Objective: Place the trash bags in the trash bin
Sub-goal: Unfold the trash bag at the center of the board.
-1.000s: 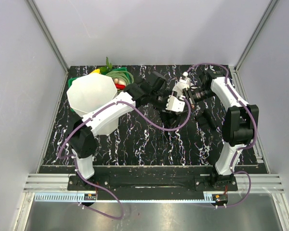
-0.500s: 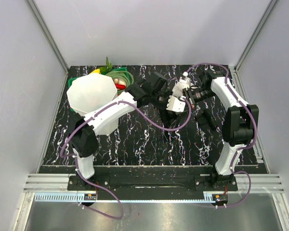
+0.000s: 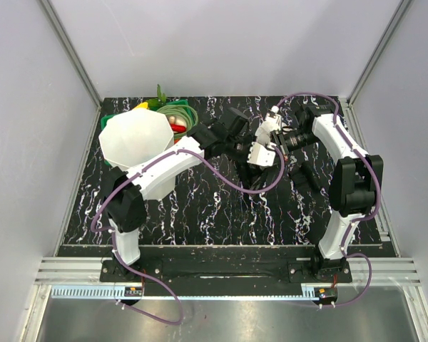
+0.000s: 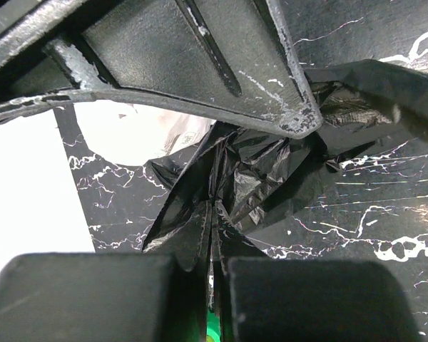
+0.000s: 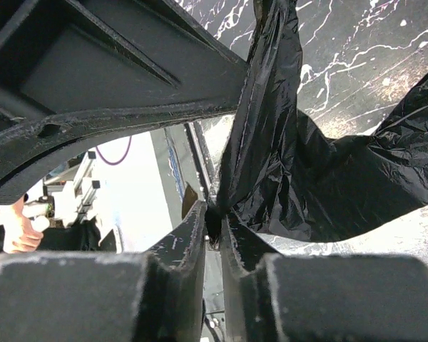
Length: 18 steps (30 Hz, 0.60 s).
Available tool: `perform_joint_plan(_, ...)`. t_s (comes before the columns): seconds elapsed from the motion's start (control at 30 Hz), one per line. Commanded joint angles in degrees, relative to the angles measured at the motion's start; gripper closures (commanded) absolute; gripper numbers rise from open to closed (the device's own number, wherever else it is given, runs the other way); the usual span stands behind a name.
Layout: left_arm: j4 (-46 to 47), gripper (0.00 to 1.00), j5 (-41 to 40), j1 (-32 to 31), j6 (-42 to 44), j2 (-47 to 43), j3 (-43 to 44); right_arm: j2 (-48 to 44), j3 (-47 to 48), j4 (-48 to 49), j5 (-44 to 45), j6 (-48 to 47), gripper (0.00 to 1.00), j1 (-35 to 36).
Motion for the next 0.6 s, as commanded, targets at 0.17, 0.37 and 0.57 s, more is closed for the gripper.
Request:
perform_joint_plan(0.17, -2.0, 1.00, -2.1, -1.6, -0.4, -3.9, -1.4, -2.0, 2.4, -5.9, -1.3, 0.7, 0.59, -0.3)
perform_joint_plan(0.37, -2.5, 1.00, -2.1, -2.0, -1.2, -4.9, -1.9, -1.7, 4.8, -0.1, 1.0, 8.9, 0.59, -0.3)
perform_joint_plan(0.57, -3.0, 1.00, -2.4, -2.6, -1.2, -5.2, -2.1, 0.0, 8.5, 2.6, 4.1, 13.8, 0.55, -0.2)
